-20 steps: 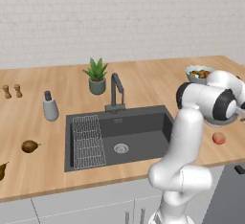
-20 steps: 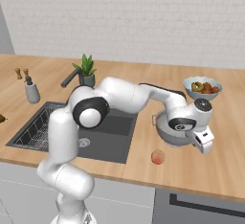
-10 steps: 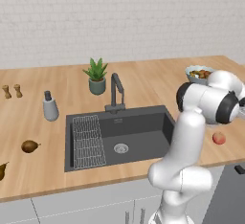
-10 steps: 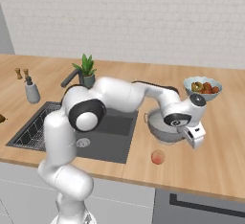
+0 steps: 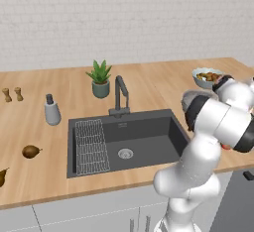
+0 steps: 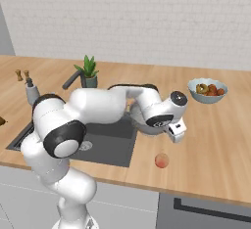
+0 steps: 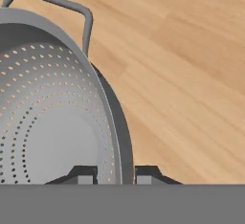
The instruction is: Put the colander in the sink, put the pear, peach, pear in the colander, and turn on the sink faucet and pour water over the colander.
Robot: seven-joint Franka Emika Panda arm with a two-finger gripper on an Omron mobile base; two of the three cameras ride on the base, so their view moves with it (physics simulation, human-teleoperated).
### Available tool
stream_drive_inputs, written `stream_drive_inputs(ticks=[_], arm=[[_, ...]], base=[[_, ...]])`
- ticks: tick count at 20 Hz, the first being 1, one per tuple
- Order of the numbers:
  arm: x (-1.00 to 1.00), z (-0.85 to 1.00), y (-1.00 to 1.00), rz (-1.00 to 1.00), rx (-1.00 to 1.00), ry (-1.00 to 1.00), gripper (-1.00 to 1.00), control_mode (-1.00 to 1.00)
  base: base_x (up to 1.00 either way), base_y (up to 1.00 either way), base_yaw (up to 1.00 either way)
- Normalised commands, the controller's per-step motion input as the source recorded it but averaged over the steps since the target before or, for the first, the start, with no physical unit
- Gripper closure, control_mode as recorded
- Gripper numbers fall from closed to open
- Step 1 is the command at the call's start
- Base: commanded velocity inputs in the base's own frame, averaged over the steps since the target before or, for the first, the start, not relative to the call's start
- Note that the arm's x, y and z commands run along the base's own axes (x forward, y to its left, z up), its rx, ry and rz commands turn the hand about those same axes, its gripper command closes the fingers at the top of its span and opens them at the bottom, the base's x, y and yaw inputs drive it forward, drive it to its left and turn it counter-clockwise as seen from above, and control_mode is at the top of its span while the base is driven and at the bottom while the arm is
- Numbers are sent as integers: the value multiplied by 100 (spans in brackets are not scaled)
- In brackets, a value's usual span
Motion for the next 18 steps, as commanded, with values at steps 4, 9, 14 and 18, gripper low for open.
stream_drive_inputs(ticks=[4,9,14,18], arm=[[-2,19,100,10,0,-7,100,-100],[-6,15,95,17,0,-1,100,-100],[0,3,80,24,1,2,100,-100],[0,-3,73,21,0,2,100,-100]], base=[[0,0,0],[0,0,0],[0,0,0],[0,0,0]])
